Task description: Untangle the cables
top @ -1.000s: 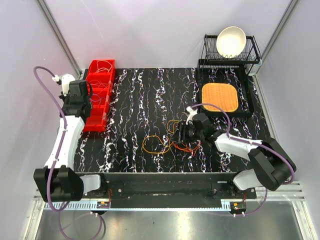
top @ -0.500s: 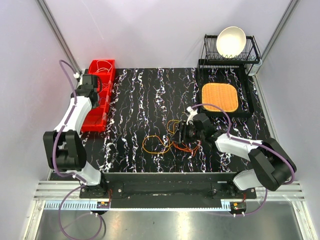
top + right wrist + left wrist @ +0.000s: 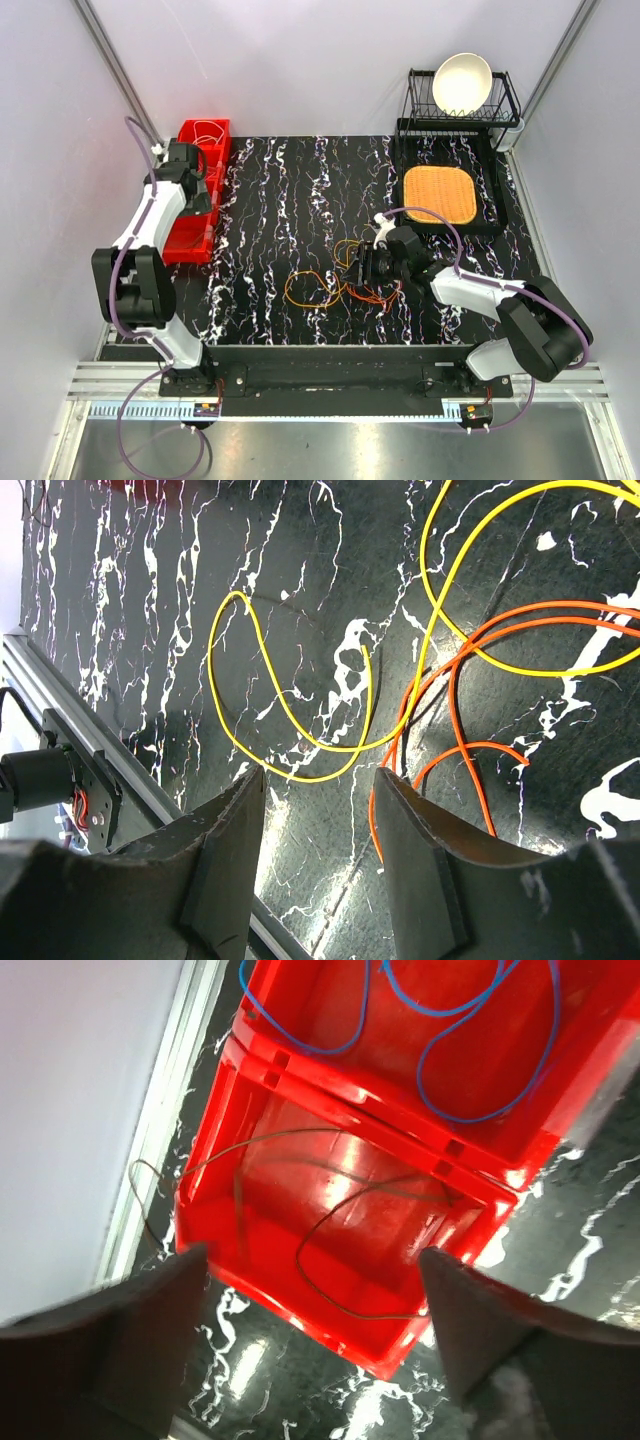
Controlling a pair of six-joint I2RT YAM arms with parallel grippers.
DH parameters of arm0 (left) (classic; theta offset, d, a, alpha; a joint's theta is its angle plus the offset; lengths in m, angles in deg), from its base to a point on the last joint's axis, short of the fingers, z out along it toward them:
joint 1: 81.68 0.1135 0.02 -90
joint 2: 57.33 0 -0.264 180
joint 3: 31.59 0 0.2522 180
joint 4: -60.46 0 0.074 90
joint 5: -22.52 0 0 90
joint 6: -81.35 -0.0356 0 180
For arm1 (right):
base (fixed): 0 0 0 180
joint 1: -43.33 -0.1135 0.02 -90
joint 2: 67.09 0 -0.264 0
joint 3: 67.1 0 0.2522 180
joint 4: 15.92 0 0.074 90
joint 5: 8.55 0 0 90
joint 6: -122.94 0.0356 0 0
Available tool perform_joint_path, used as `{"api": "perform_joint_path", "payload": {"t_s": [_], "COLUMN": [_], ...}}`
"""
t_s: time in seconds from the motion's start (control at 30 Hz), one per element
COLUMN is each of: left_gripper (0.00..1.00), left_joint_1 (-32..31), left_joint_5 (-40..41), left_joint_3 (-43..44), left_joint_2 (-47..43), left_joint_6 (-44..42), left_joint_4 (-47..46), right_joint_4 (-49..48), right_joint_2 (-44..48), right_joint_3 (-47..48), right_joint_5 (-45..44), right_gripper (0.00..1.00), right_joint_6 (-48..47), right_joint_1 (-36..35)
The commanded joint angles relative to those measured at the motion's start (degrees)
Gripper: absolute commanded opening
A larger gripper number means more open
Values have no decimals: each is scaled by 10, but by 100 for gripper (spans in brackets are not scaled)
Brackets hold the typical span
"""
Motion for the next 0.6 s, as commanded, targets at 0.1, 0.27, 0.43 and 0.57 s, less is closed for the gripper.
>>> {"api": "perform_joint_path", "payload": {"t_s": [0.1, 0.27, 0.43, 0.57], "left_gripper": [99, 99, 98, 97], "left_joint_1": [14, 72, 93, 98], "left_joint_5": [83, 82, 55, 49], "left_joint_3": [-39, -138, -218, -252], "left_joint_2": [-143, -249, -314, -341], "left_joint_6": [91, 190, 209, 308], "left_joint_4": [-14, -27, -68, -36], "right_joint_4": [-25, -18, -15, -14], "right_joint_2": [7, -7, -11, -17], "right_joint_3": [6, 15, 20, 23], "right_joint_5": [14, 22, 25, 28], "right_gripper": [54, 53, 53, 53], "right_joint_6": [-10, -13, -13, -14], "right_joint_1": [3, 4, 4, 2]}}
